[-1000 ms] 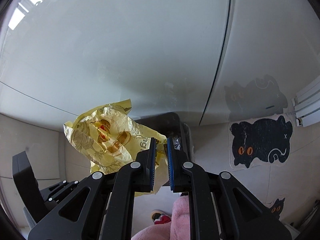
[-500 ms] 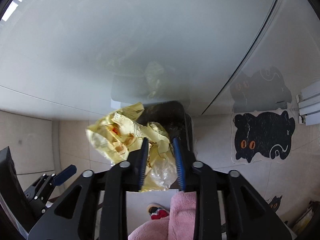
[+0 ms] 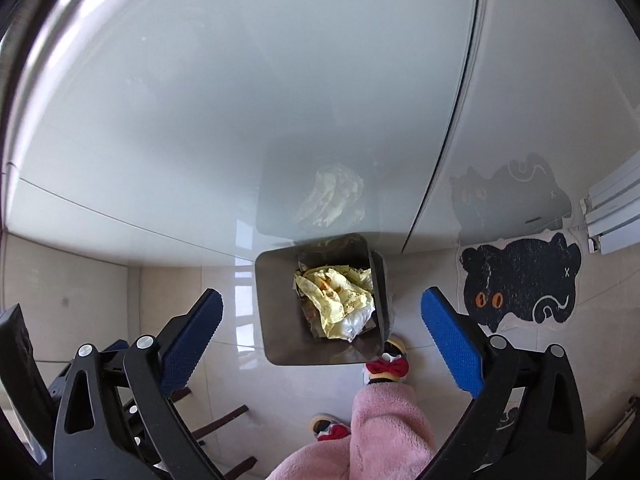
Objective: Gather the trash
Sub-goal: 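Raise both open tools back toward the counter, then grasp the white tissue with the left tool while the right tool grasps the clear plastic bag, then carry tissue and plastic bag over the bin and open both tools, then raise both open tools back toward the counter, then grasp the orange snack packet with the left tool while the right tool grasps the pink carton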
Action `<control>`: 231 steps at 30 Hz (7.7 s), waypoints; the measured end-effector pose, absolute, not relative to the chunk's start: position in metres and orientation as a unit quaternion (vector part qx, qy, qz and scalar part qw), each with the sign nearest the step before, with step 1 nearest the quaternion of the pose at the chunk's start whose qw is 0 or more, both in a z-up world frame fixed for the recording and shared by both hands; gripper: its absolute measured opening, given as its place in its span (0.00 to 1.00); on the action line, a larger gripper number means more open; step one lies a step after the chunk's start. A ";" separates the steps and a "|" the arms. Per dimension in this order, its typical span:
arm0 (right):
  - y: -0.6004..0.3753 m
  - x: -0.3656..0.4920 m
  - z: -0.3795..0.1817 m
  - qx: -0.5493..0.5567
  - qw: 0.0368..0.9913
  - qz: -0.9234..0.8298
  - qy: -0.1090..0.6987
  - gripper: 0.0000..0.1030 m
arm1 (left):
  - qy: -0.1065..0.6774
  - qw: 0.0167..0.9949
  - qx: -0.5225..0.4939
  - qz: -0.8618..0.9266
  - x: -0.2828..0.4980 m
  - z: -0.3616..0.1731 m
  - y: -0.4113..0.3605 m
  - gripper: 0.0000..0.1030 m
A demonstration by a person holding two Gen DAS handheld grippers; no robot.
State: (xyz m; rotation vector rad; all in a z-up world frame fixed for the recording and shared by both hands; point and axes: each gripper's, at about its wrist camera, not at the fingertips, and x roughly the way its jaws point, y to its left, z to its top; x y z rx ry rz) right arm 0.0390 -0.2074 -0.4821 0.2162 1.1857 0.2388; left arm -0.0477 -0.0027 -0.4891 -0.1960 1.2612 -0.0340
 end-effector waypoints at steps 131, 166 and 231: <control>-0.202 0.023 -0.530 0.142 0.747 0.209 0.615 0.03 | 0.611 0.776 -0.119 -0.106 -0.046 -0.508 -0.039 0.05; -0.190 0.078 -0.589 0.222 0.726 0.191 0.623 0.94 | 0.604 0.780 -0.152 -0.056 -0.019 -0.568 -0.018 0.82; -0.209 0.303 -0.262 0.109 0.901 0.030 0.419 0.91 | 0.411 0.901 -0.014 -0.137 0.256 -0.280 -0.010 0.18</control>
